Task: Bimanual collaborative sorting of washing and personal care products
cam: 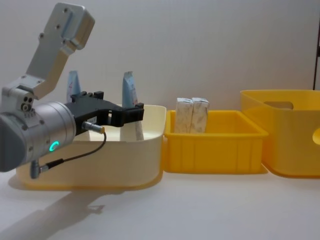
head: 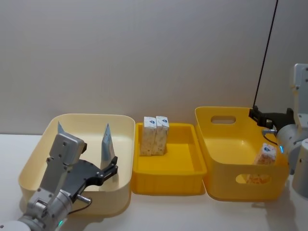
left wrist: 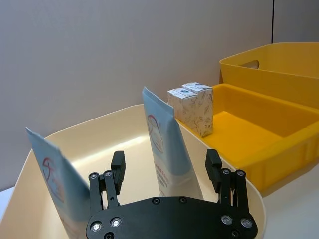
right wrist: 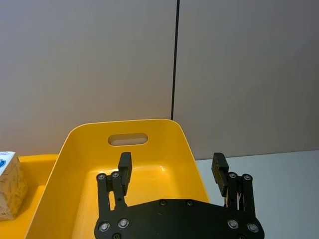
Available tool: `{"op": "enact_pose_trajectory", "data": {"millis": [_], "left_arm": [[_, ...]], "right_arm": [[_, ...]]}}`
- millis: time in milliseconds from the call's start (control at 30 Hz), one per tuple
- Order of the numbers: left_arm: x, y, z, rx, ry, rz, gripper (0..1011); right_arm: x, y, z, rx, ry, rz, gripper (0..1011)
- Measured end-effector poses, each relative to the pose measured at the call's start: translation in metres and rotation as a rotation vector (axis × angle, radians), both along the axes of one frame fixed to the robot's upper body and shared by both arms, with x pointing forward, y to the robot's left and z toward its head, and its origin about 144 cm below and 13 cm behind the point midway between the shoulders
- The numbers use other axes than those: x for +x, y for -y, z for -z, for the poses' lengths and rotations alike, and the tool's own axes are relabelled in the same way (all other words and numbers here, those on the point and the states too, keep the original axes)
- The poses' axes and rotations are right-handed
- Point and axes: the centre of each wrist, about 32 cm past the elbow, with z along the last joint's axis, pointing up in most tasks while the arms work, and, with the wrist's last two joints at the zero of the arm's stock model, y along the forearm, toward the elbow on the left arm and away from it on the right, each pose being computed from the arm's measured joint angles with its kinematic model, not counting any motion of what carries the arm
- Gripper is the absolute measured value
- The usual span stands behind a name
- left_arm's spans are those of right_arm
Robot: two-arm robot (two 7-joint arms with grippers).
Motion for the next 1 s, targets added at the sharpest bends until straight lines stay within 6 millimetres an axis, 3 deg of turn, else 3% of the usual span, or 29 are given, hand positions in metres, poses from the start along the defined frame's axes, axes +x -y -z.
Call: {"op": "enact_pose_trajectory", "data": {"millis": [1000], "left_arm": [[0.023,0.015,-0.003,0.021,0.017,0.023,1003]], "right_arm": [[0.000,0.000,0.000,0.000,0.000,0.000,1001]]}}
